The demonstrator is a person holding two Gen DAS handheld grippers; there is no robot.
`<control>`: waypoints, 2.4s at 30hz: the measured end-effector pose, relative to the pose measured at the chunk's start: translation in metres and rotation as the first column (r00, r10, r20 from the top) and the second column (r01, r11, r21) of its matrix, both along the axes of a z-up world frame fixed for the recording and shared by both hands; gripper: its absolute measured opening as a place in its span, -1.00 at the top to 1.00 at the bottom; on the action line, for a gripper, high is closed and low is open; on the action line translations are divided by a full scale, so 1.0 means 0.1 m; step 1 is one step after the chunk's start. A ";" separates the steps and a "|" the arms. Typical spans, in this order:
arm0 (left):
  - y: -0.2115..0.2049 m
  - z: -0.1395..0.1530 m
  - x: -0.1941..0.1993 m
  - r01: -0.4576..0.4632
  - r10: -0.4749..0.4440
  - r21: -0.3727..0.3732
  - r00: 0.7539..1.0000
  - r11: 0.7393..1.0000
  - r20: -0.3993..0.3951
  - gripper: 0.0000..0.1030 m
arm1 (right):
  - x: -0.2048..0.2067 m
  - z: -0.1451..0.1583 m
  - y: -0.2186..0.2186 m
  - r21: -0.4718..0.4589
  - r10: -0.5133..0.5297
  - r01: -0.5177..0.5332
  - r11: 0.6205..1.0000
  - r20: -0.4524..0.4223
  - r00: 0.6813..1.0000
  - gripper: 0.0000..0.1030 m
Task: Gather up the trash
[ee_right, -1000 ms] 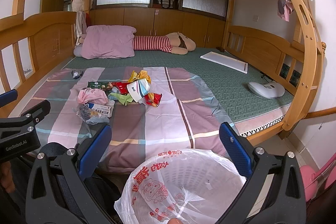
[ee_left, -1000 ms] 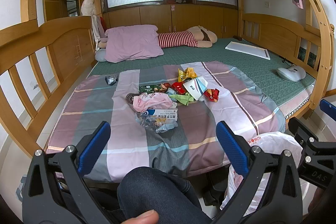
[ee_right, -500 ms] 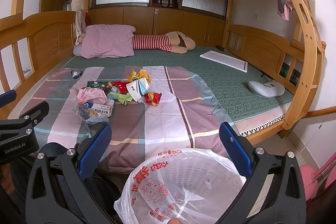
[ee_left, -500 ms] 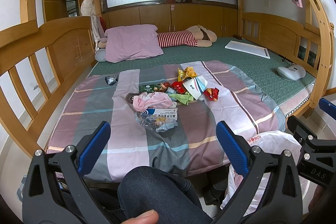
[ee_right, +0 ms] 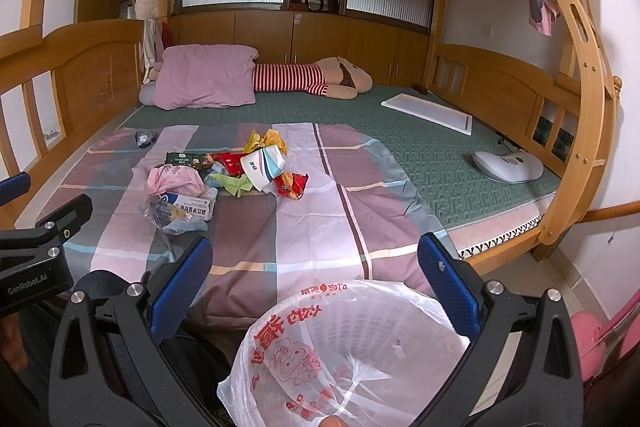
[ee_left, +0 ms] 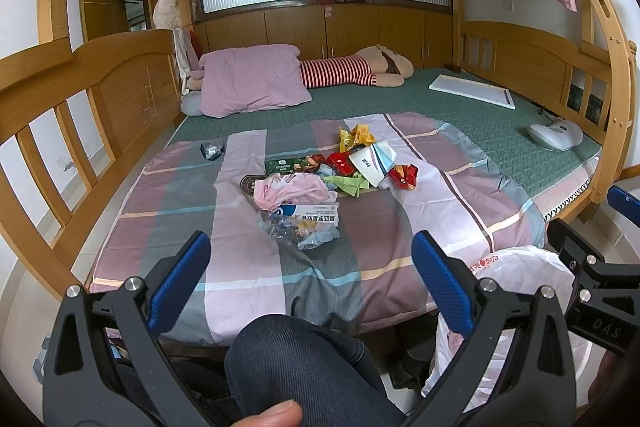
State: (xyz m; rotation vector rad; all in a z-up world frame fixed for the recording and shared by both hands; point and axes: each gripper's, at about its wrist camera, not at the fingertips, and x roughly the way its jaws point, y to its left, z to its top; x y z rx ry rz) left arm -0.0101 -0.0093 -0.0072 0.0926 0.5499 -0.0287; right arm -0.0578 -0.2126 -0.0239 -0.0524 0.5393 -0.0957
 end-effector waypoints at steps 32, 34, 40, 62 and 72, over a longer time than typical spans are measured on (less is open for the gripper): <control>1.47 -0.56 0.88 -0.201 0.177 -0.102 0.963 0.974 -0.201 -0.58 | 1.00 -0.46 0.62 0.181 0.316 -0.282 0.942 -0.204 0.927 0.03; 1.62 -0.57 1.09 -0.229 0.203 -0.114 0.958 0.967 -0.204 -0.58 | 1.20 -0.50 0.85 0.143 0.330 -0.305 0.942 -0.216 0.919 0.03; 2.01 -0.59 1.76 -0.291 0.259 -0.124 0.939 0.948 -0.224 -0.68 | 1.81 -0.82 1.36 0.114 0.335 -0.315 0.942 -0.310 0.890 -0.01; 2.93 -1.56 5.49 -0.266 0.196 -0.165 0.915 0.950 -0.352 -0.93 | 2.71 -1.97 1.45 0.273 0.265 -0.129 0.953 -0.552 0.791 0.62; 3.06 -2.01 5.86 -0.317 0.211 -0.204 0.885 0.926 -0.414 0.20 | 2.41 -1.73 1.36 0.264 0.261 -0.140 0.954 -0.506 0.822 0.68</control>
